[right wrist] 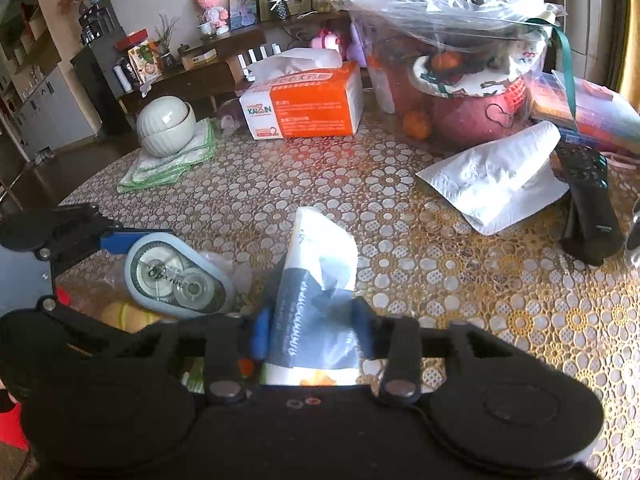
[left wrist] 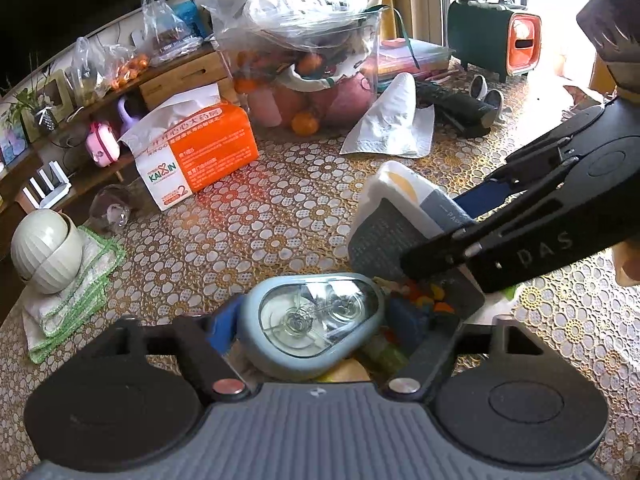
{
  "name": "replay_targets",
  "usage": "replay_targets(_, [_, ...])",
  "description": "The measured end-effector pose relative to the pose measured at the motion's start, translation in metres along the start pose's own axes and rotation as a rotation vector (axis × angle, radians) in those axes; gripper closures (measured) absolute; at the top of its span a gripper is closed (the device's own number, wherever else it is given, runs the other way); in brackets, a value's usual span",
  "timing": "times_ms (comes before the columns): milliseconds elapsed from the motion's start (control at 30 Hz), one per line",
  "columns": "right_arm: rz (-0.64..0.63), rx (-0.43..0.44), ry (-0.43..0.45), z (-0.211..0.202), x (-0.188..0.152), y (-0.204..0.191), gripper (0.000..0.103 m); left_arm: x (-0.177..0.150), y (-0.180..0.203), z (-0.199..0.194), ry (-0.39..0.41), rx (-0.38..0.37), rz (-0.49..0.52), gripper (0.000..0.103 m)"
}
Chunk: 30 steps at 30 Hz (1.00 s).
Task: Organize objects
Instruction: 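Grasp the teal oval device with the left gripper while the right grasps the white packet, then carry the teal device and white packet toward the red box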
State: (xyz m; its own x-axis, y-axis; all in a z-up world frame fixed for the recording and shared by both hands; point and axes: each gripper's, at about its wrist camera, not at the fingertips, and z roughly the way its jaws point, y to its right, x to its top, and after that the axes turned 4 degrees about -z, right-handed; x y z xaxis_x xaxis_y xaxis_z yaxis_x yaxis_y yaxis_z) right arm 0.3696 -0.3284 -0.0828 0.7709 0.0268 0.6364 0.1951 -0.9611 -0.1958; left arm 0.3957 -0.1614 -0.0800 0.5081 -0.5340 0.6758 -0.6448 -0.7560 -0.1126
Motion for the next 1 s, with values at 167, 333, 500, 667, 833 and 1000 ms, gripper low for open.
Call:
replay_targets(167, [0.008, 0.000, 0.015, -0.006, -0.002, -0.001, 0.083, -0.001, 0.005, -0.006, 0.016, 0.005, 0.017, 0.028])
replay_targets(333, [-0.024, -0.023, 0.049, -0.022, -0.006, -0.004, 0.089, 0.000, 0.003, -0.016, 0.038, 0.015, -0.017, 0.058])
replay_targets(500, [-0.060, -0.045, 0.063, -0.038, -0.015, -0.008, 0.090, -0.002, -0.001, -0.027, 0.050, 0.020, -0.074, 0.070])
replay_targets(667, [-0.076, -0.055, 0.083, -0.056, -0.022, -0.009, 0.090, -0.004, 0.007, -0.036, 0.072, 0.016, -0.065, 0.080])
replay_targets(833, [-0.102, -0.073, 0.105, -0.074, -0.029, -0.014, 0.090, -0.008, 0.017, -0.046, 0.078, 0.016, -0.063, 0.088])
replay_targets(1000, [-0.093, -0.078, 0.135, -0.098, -0.033, -0.014, 0.090, -0.015, 0.023, -0.060, 0.090, 0.035, -0.109, 0.088])
